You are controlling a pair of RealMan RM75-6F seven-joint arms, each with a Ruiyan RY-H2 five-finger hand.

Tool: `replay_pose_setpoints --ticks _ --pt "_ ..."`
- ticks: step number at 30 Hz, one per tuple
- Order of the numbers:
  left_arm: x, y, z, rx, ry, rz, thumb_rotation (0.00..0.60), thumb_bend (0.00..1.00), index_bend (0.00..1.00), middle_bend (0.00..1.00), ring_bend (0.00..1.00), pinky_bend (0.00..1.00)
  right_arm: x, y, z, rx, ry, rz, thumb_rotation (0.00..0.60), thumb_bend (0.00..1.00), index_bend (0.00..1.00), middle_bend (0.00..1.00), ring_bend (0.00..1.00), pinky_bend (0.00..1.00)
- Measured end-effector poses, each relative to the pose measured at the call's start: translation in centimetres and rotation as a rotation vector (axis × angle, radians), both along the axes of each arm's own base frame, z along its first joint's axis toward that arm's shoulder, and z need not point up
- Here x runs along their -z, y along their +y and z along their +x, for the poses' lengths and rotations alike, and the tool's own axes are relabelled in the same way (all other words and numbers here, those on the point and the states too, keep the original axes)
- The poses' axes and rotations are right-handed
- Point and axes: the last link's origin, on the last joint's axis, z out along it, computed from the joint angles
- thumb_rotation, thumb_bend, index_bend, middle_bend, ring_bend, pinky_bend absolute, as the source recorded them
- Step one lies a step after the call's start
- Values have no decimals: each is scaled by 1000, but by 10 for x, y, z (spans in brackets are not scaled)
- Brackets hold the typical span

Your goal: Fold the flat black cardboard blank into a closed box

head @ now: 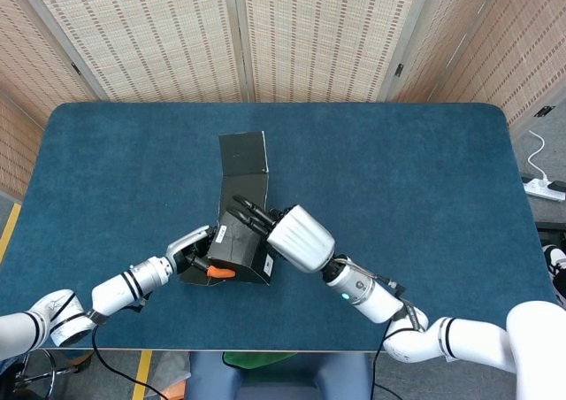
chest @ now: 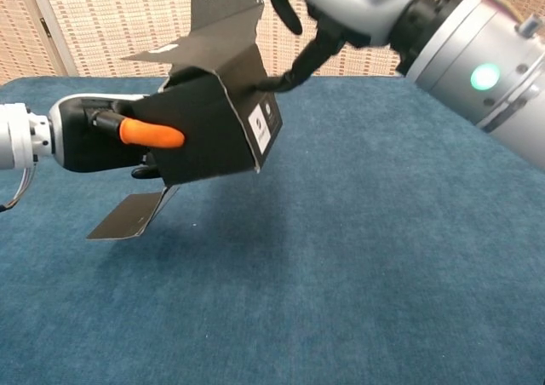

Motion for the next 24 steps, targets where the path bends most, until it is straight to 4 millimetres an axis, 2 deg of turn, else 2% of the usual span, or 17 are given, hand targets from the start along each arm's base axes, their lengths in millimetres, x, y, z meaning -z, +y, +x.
replay_pose_setpoints --ticks 6,13,24 --pt "13 0 -4 22 75 27 600 198 333 261 599 812 17 -1 -11 -20 76 -4 600 44 119 275 736 1000" --pt "27 3 -11 33 137 46 600 200 329 253 597 811 41 -3 -22 -21 129 5 600 45 177 340 751 1000" --pt "46 7 -20 64 225 102 600 199 325 246 589 802 66 -7 -25 -53 114 2 600 45 268 423 764 1000"
